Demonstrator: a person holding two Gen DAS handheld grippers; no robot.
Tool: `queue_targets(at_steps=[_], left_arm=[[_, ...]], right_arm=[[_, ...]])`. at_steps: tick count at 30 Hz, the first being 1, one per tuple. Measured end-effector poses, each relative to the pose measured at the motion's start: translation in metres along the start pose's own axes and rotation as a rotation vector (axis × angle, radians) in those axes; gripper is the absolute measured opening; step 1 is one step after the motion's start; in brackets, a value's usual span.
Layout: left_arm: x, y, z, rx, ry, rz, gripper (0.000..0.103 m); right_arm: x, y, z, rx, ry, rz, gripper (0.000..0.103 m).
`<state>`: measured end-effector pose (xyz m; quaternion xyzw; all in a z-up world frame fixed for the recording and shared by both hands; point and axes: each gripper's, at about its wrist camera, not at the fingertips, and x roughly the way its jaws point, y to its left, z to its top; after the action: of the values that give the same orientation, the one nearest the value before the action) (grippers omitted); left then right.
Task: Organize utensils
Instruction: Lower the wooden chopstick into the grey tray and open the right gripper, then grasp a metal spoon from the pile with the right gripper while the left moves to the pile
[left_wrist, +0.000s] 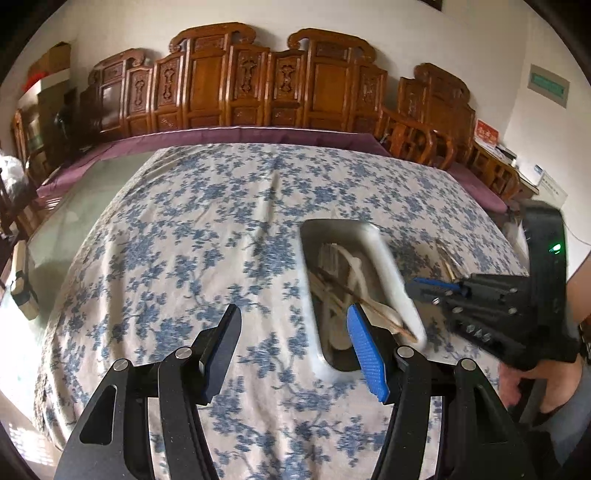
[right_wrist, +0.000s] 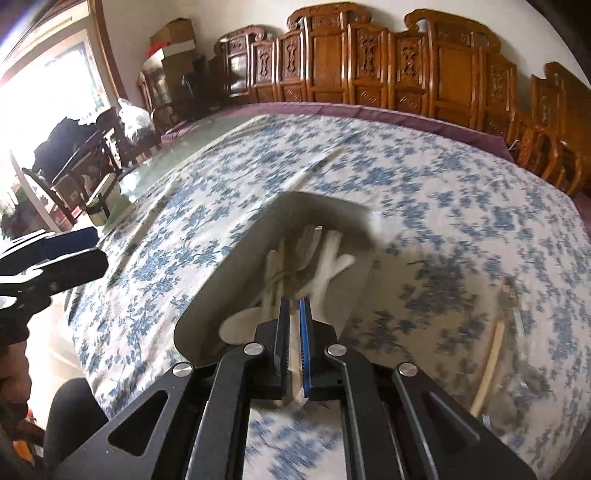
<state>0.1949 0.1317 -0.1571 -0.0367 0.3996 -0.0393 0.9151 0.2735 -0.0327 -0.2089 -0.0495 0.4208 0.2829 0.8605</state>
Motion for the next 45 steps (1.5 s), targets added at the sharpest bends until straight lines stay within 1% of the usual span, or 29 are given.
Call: queue_targets(at_steps=[3, 5, 6, 10, 15, 18, 21, 25, 29, 32, 37, 39, 41, 43, 45], left_arm=[[0.003, -0.02, -0.001, 0.035, 0.01, -0.021, 0.057], [0.008, -0.034, -0.002, 0.045, 0.021, -0.039, 0.057], [0.01, -0.04, -0.003, 0.049, 0.025, -0.045, 0.057], [0.022, -0.072, -0.006, 0.082, 0.045, -0.077, 0.057], [0.033, -0.104, -0.009, 0.108, 0.066, -0.116, 0.057], [0.042, -0.123, -0.009, 0.125, 0.081, -0.134, 0.057], [0.052, -0.14, -0.008, 0.144, 0.099, -0.143, 0.057], [0.064, -0.16, -0.006, 0.17, 0.109, -0.154, 0.057], [0.072, -0.175, -0.004, 0.179, 0.115, -0.164, 0.057], [0.075, -0.181, -0.005, 0.177, 0.119, -0.17, 0.057], [0.075, -0.181, -0.007, 0.174, 0.121, -0.175, 0.057], [0.076, -0.18, -0.007, 0.167, 0.123, -0.175, 0.057], [0.075, -0.179, -0.008, 0.16, 0.124, -0.178, 0.057], [0.075, -0.178, -0.009, 0.158, 0.125, -0.179, 0.057], [0.076, -0.177, -0.009, 0.158, 0.126, -0.179, 0.057]], right_arm=[[-0.027, -0.027, -0.009, 0.0, -0.026, -0.036, 0.009], [-0.039, -0.044, -0.016, 0.0, -0.033, -0.067, 0.023], [-0.046, -0.057, -0.021, 0.0, -0.036, -0.089, 0.025], [-0.064, -0.109, -0.038, 0.022, -0.037, -0.18, 0.026], [-0.071, -0.166, -0.061, 0.057, -0.012, -0.239, 0.026], [-0.063, -0.194, -0.075, 0.091, 0.017, -0.246, 0.026], [-0.051, -0.212, -0.083, 0.116, 0.046, -0.241, 0.026], [-0.034, -0.225, -0.079, 0.13, 0.079, -0.217, 0.026], [-0.01, -0.231, -0.065, 0.123, 0.136, -0.197, 0.026], [0.002, -0.231, -0.053, 0.113, 0.159, -0.194, 0.026], [0.019, -0.227, -0.042, 0.086, 0.228, -0.203, 0.026], [0.026, -0.225, -0.042, 0.07, 0.262, -0.222, 0.026], [0.028, -0.223, -0.039, 0.066, 0.268, -0.234, 0.025], [0.029, -0.223, -0.038, 0.072, 0.277, -0.234, 0.023], [0.032, -0.222, -0.036, 0.068, 0.293, -0.232, 0.018]])
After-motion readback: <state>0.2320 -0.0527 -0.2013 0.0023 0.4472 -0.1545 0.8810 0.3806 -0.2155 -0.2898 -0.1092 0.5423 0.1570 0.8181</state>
